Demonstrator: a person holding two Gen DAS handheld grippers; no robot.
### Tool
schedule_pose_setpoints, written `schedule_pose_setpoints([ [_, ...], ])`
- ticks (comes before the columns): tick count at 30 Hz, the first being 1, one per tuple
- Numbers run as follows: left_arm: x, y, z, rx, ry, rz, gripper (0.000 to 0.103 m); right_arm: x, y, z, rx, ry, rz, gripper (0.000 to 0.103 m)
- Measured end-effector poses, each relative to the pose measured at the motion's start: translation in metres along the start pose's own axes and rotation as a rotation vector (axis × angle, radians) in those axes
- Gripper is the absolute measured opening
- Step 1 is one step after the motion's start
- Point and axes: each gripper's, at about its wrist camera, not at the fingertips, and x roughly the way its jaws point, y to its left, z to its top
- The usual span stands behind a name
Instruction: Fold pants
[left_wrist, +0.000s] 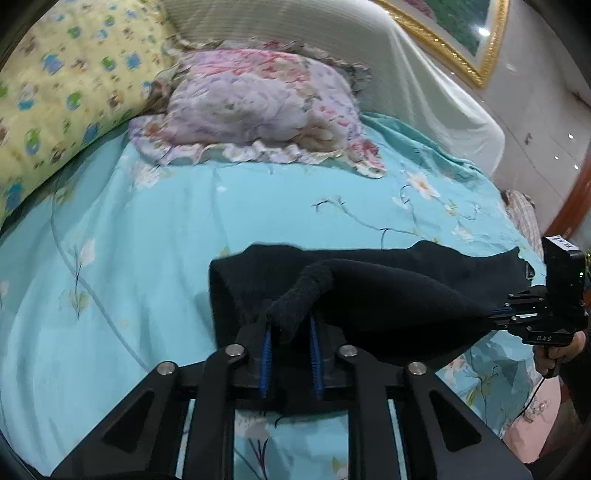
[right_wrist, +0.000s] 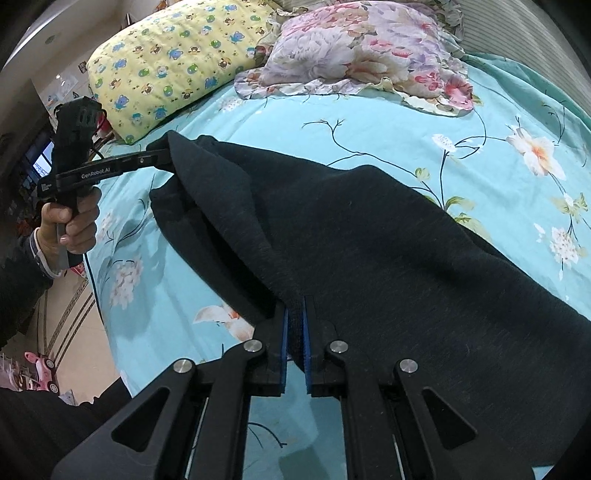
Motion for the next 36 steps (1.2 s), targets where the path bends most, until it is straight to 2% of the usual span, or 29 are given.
schedule_pose_setpoints([
  [4, -0.004, 0.007, -0.011, -0.043, 0.013, 0.034, 0.029, 0.001, 0.002, -0.001, 0.012, 0.006, 0.001, 0.014],
  [6, -0.009, 0.010, -0.017, -0.078, 0.015, 0.047, 0.030, 0.000, 0.002, -0.002, 0.016, 0.005, -0.001, 0.028],
  [8, -0.015, 0.014, -0.022, -0.118, 0.017, 0.059, 0.036, -0.003, 0.004, -0.002, 0.015, -0.008, -0.009, 0.041],
  [9, -0.018, 0.015, -0.024, -0.132, 0.014, 0.065, 0.041, -0.005, 0.004, -0.002, 0.014, -0.017, -0.010, 0.043],
  [12, -0.030, 0.016, -0.030, -0.182, -0.004, 0.066, 0.057, -0.013, 0.003, -0.002, 0.028, -0.041, 0.005, 0.043],
  [18, -0.046, 0.016, -0.033, -0.313, -0.029, 0.021, 0.063, -0.025, -0.002, 0.001, 0.074, -0.085, 0.026, 0.044],
  [25, -0.044, 0.010, -0.037, -0.397, 0.001, 0.029, 0.066, -0.028, -0.007, 0.008, 0.106, -0.104, 0.046, 0.045],
  [33, -0.034, 0.018, -0.051, -0.550, 0.052, -0.020, 0.066, -0.028, -0.015, 0.018, 0.151, -0.128, 0.065, 0.049],
  [36, -0.028, 0.018, -0.053, -0.577, 0.075, -0.003, 0.066, -0.027, -0.020, 0.024, 0.167, -0.135, 0.073, 0.049],
])
